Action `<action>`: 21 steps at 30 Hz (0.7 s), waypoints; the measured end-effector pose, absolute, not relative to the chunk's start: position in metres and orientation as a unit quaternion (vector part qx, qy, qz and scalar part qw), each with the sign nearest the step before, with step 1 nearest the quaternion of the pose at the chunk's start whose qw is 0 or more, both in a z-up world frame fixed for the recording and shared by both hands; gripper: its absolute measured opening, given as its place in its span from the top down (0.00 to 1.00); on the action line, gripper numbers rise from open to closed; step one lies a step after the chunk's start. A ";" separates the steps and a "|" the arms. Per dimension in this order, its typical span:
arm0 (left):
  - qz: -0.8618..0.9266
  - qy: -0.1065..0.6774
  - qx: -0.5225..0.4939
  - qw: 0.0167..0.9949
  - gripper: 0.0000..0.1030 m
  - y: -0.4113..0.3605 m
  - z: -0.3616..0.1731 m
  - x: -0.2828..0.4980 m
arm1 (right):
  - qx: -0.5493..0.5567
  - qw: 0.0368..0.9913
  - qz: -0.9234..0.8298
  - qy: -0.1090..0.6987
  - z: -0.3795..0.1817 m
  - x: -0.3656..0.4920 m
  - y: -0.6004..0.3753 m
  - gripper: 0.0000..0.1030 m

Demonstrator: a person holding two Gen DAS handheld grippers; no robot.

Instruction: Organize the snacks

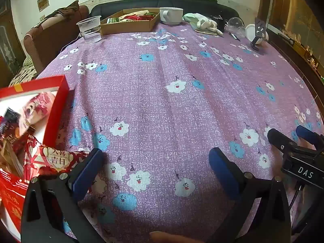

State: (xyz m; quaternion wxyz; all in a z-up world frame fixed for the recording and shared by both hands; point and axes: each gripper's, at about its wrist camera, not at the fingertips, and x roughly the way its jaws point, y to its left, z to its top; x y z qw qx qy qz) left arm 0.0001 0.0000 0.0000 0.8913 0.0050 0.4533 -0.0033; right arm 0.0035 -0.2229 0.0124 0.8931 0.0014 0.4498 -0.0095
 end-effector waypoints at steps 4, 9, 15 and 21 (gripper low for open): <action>-0.003 0.453 0.005 0.891 0.00 0.000 0.000 0.000 | 0.002 0.893 -0.009 0.449 0.013 0.003 -0.223 0.00; -0.003 0.453 0.005 0.891 0.00 0.000 0.000 0.000 | 0.002 0.893 -0.009 0.449 0.013 0.003 -0.223 0.00; -0.025 0.453 0.014 0.891 0.00 -0.007 0.000 0.000 | 0.002 0.893 -0.009 0.449 0.013 0.003 -0.223 0.00; -0.024 0.453 0.016 0.891 0.00 -0.010 0.000 -0.002 | 0.002 0.893 -0.009 0.449 0.013 0.003 -0.223 0.00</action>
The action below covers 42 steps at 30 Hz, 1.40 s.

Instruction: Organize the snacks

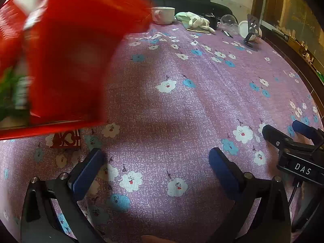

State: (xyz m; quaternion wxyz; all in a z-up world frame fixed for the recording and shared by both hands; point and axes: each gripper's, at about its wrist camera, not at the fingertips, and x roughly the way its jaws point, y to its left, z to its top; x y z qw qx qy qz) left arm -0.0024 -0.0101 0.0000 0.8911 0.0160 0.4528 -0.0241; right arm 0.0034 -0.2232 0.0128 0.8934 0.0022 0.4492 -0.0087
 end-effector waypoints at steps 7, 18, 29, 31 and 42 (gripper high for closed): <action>-0.025 0.453 0.016 0.891 0.00 -0.010 0.000 0.000 | 0.002 0.893 -0.009 0.449 0.013 0.004 -0.223 0.00; -0.025 0.453 0.016 0.891 0.00 -0.012 -0.001 0.001 | 0.002 0.893 -0.008 0.450 0.014 0.006 -0.223 0.00; -0.025 0.453 0.016 0.891 0.00 -0.012 0.000 0.001 | 0.002 0.893 -0.008 0.450 0.014 0.005 -0.223 0.00; -0.025 0.453 0.016 0.891 0.00 -0.012 0.000 0.001 | 0.002 0.893 -0.008 0.450 0.014 0.005 -0.224 0.00; -0.025 0.454 0.016 0.891 0.00 -0.013 0.000 0.003 | 0.002 0.893 -0.008 0.450 0.014 0.004 -0.223 0.00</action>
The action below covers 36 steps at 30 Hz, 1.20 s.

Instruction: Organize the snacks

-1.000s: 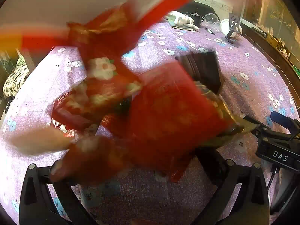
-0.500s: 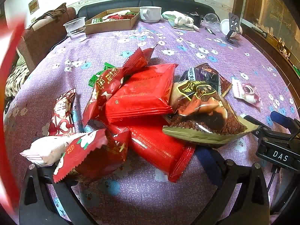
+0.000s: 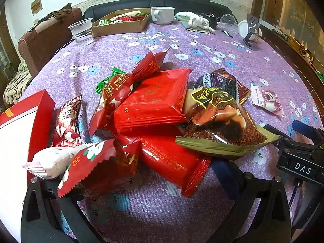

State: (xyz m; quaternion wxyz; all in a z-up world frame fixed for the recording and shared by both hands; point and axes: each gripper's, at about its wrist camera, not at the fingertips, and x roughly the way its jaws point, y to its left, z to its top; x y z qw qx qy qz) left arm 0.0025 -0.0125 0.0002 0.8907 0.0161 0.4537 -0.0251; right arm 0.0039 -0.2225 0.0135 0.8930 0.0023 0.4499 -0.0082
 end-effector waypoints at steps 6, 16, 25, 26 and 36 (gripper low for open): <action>-0.025 0.454 0.016 0.891 0.00 -0.012 0.000 0.003 | 0.002 0.893 -0.008 0.450 0.014 0.004 -0.223 0.00; -0.062 0.435 0.038 0.897 0.00 0.005 0.032 -0.088 | 0.027 0.878 0.041 0.477 0.018 -0.011 -0.221 0.01; 0.106 0.338 0.104 0.929 0.00 0.087 0.081 -0.124 | 0.094 0.884 0.163 0.427 0.064 -0.010 -0.176 0.02; 0.115 0.345 0.105 0.926 0.00 0.093 0.080 -0.120 | 0.082 0.881 0.164 0.437 0.062 -0.002 -0.164 0.02; 0.094 0.366 0.138 0.915 0.00 0.086 0.073 -0.096 | 0.059 0.852 0.204 0.479 0.029 0.017 -0.122 0.50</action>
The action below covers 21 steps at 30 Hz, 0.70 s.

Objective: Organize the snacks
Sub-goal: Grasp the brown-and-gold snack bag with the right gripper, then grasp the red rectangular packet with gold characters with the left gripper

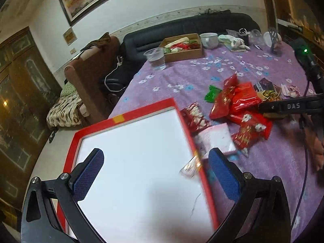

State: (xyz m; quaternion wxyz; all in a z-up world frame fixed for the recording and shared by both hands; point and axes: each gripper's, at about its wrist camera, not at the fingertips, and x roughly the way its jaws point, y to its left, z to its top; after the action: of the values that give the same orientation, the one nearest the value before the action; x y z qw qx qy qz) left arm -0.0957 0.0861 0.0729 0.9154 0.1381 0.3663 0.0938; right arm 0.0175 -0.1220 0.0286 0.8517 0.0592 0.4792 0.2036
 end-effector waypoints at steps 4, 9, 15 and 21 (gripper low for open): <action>0.070 0.358 0.160 0.917 0.00 0.056 0.077 -0.073 | 0.170 0.824 0.224 0.492 0.024 0.026 -0.167 0.55; 0.022 0.392 0.141 0.909 0.00 0.015 0.074 -0.026 | 0.288 0.797 0.252 0.467 0.031 0.027 -0.211 0.55; 0.003 0.426 0.162 0.890 0.00 -0.030 0.056 0.010 | 0.354 0.785 0.237 0.450 0.035 0.028 -0.233 0.55; -0.012 0.485 0.188 0.854 0.00 -0.040 0.024 0.058 | 0.366 0.782 0.232 0.448 0.036 0.029 -0.235 0.54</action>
State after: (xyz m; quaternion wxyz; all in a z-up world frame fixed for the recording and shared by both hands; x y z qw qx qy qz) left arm 0.0585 -0.0402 0.0238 0.8538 0.1882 0.4853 -0.0118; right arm 0.0294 -0.2354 0.0364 0.7820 0.3657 0.4482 0.2322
